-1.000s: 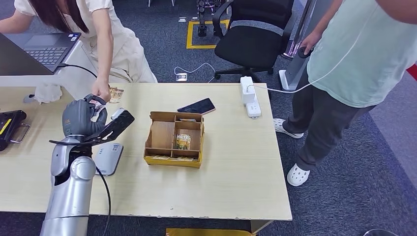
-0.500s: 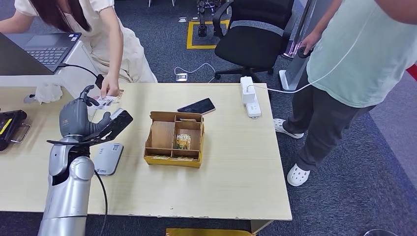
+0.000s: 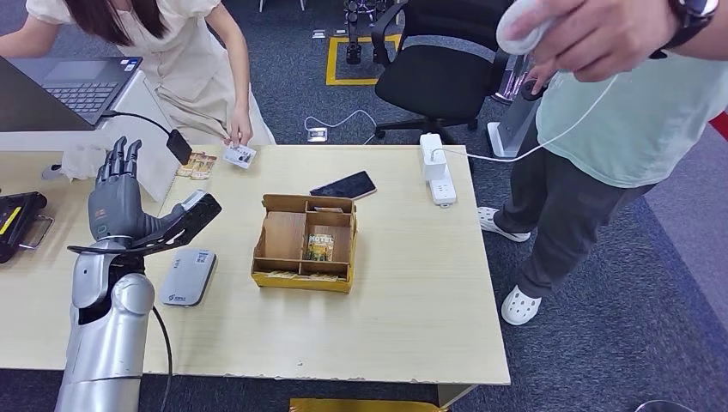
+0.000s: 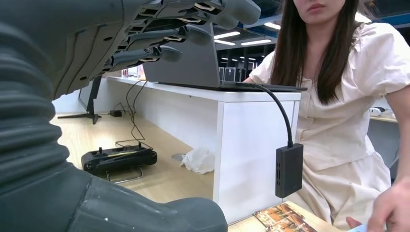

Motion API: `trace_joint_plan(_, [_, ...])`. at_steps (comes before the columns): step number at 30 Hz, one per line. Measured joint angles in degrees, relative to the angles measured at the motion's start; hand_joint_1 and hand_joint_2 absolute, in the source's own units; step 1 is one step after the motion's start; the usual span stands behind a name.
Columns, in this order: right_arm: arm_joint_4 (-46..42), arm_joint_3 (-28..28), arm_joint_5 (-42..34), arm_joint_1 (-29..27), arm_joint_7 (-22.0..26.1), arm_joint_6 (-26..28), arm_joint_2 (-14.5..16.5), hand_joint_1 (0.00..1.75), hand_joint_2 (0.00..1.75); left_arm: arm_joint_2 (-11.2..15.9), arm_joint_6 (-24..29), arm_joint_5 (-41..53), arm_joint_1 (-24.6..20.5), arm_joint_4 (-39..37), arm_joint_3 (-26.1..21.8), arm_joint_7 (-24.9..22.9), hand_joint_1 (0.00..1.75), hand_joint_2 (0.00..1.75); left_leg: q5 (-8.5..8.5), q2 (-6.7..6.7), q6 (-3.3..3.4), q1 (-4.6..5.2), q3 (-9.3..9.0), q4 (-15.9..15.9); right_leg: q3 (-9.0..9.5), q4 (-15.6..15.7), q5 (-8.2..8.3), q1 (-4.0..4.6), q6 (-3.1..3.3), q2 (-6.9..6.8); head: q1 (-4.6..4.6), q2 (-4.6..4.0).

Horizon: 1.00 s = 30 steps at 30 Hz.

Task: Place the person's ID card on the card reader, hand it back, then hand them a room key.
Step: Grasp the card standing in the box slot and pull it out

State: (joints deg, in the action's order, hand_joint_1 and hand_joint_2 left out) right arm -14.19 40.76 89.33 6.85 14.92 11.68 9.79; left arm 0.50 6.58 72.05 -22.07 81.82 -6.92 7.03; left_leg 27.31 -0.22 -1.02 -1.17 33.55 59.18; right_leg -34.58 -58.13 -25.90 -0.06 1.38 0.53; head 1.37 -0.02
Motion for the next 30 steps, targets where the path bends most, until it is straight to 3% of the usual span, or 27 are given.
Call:
trace_joint_plan(6, [0.0, 0.0, -0.1, 0.0, -0.1, 0.0, 0.0, 0.00, 1.75, 0.6, 0.5, 3.7, 0.0, -0.8, -0.7, -2.6, 0.00, 1.75, 0.00, 0.00, 0.00, 0.00, 0.00, 0.0, 0.00, 0.0, 0.00, 0.00, 0.00, 0.00, 0.00, 0.01])
trace_joint_plan(9, [0.0, 0.0, -0.3, 0.0, -0.1, 0.0, 0.0, 0.00, 1.75, 1.4, 1.4, 8.2, 0.0, -2.2, -2.4, -6.5, 0.00, 1.75, 0.00, 0.05, -0.01, -0.01, 0.00, 0.0, 0.00, 0.0, 0.00, 0.00, 0.01, 0.06, -0.01, 0.02])
trace_joint_plan(12, [0.0, 0.0, -0.9, -0.2, -0.2, 0.1, 0.0, 0.00, 1.75, 2.9, 3.7, 12.3, 0.1, -4.9, -6.7, -9.7, 0.00, 1.75, 0.01, 0.19, -0.02, -0.01, -0.06, -0.1, -0.03, 0.0, 0.00, 0.01, 0.02, 0.20, 0.00, 0.01])
trace_joint_plan(17, [0.0, 0.0, -1.1, -0.5, -0.1, 0.1, 0.0, 0.00, 1.75, 4.3, 5.3, 14.1, 0.4, -8.0, -13.3, -8.3, 0.00, 1.75, 0.01, 0.03, -0.04, -0.01, -0.02, -0.1, -0.04, 0.0, -0.08, 0.01, 0.04, 0.05, -0.01, 0.00])
trace_joint_plan(24, [0.0, 0.3, -1.1, -0.9, -0.3, 0.3, 0.0, 0.00, 1.75, 6.3, 6.2, 15.9, 1.3, -9.8, -20.0, -12.0, 0.00, 1.75, 0.03, 0.10, -0.05, -0.01, 0.00, -0.1, -0.03, 0.0, -0.08, 0.01, 0.05, 0.11, -0.01, 0.02])
trace_joint_plan(30, [0.0, 0.8, -1.1, -1.7, 0.0, 1.1, 0.0, 0.00, 1.75, 10.0, 8.1, 15.3, 4.4, -10.6, -31.2, -9.2, 0.00, 1.75, 0.08, 0.16, -0.13, -0.02, -0.06, -0.1, -0.07, -0.1, -0.18, 0.02, 0.17, 0.16, 0.01, 0.01])
